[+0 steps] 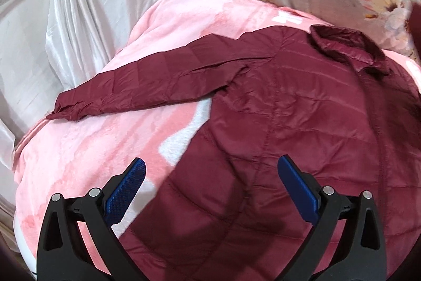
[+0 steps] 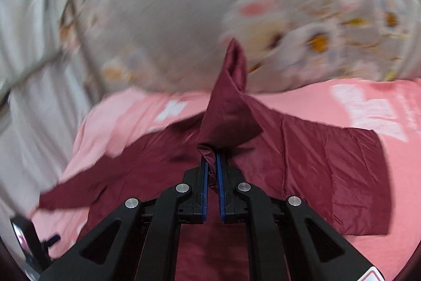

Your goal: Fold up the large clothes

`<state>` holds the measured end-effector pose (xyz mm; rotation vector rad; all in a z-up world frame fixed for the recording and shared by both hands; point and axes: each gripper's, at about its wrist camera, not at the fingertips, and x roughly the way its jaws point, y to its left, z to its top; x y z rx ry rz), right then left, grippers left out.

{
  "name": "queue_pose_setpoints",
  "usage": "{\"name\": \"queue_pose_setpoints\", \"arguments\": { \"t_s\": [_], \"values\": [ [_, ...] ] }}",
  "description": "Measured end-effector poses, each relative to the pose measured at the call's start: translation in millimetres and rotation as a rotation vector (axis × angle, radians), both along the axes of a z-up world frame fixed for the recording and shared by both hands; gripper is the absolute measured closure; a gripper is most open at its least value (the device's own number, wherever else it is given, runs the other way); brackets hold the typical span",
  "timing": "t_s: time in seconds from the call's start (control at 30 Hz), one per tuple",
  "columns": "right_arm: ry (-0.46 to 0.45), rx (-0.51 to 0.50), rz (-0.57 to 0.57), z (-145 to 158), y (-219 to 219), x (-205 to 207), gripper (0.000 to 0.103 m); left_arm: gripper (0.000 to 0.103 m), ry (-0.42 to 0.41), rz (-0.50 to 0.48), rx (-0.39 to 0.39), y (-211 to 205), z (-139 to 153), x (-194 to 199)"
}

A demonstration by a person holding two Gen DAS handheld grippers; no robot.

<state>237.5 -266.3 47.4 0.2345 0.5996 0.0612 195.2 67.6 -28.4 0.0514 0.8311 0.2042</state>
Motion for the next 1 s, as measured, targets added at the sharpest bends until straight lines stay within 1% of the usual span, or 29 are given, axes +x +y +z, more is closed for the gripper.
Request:
{"name": "queue_pose_setpoints", "arguments": {
  "t_s": [0.1,0.17,0.2,0.27,0.33,0.37,0.4,0.43,0.47,0.5,0.57,0.6,0.67,0.77,0.8,0.87,0.9,0.93,0.97,1.0],
  "values": [
    [0.070,0.011,0.085,-31.6,38.8,9.6,0.096,0.005,0.012,0.017,0.002,10.4,-5.3,3.1],
    [0.113,-0.010,0.126,-52.3,59.3,15.9,0.095,0.005,0.027,0.023,-0.006,16.3,-10.3,6.1],
    [0.125,-0.022,0.141,-58.8,73.4,11.4,0.093,0.005,0.032,0.024,-0.013,17.9,-11.5,6.9],
    [0.166,-0.036,0.184,-77.1,94.3,11.8,0.090,0.005,0.045,0.020,-0.049,22.1,-14.1,9.5],
    [0.186,-0.028,0.219,-85.4,102.8,11.2,0.085,0.005,0.053,0.008,-0.107,25.4,-14.0,12.8],
    [0.184,-0.016,0.237,-86.4,105.9,7.0,0.076,0.005,0.054,0.001,-0.137,26.6,-12.6,14.0],
    [0.174,-0.005,0.243,-86.8,106.4,1.3,0.062,0.005,0.054,-0.008,-0.187,28.1,-9.7,17.0],
    [0.153,0.009,0.240,-82.2,102.3,-4.5,0.056,0.005,0.053,-0.015,-0.218,27.4,-8.1,19.5],
    [0.120,0.027,0.222,-75.7,94.8,-13.6,0.048,0.005,0.049,-0.028,-0.275,27.3,-4.1,23.0],
    [0.101,0.046,0.202,-71.1,86.7,-20.5,0.046,0.005,0.048,-0.034,-0.312,25.9,-1.6,25.4],
    [0.082,0.087,0.158,-65.2,71.5,-28.3,0.046,0.005,0.043,-0.056,-0.393,21.3,3.6,31.7],
    [0.070,0.119,0.115,-62.1,54.8,-36.5,0.045,0.005,0.047,-0.070,-0.439,16.4,5.6,37.0],
    [0.066,0.155,0.031,-59.6,26.1,-47.3,0.045,0.005,0.067,-0.100,-0.507,3.8,5.3,47.3],
    [0.078,0.236,-0.132,-68.0,-32.5,-69.3,0.044,0.005,0.139,-0.143,-0.584,-21.5,-5.2,69.2],
    [0.086,0.265,-0.170,-71.5,-49.1,-74.8,0.044,0.005,0.171,-0.159,-0.622,-31.9,-12.0,76.9],
    [0.103,0.334,-0.246,-81.3,-81.8,-83.3,0.044,0.009,0.216,-0.170,-0.678,-43.5,-24.0,84.4],
    [0.106,0.381,-0.295,-87.8,-100.5,-88.9,0.044,0.023,0.238,-0.184,-0.722,-48.7,-31.1,88.7],
    [0.108,0.420,-0.332,-93.5,-114.9,-92.8,0.043,0.051,0.262,-0.204,-0.745,-54.0,-35.9,92.8],
    [0.115,0.460,-0.370,-100.4,-131.3,-94.7,0.043,0.063,0.279,-0.221,-0.752,-58.8,-38.7,97.3],
    [0.122,0.484,-0.388,-105.1,-141.1,-94.5,0.043,0.083,0.283,-0.218,-0.751,-58.4,-39.5,99.4]
  ]
}}
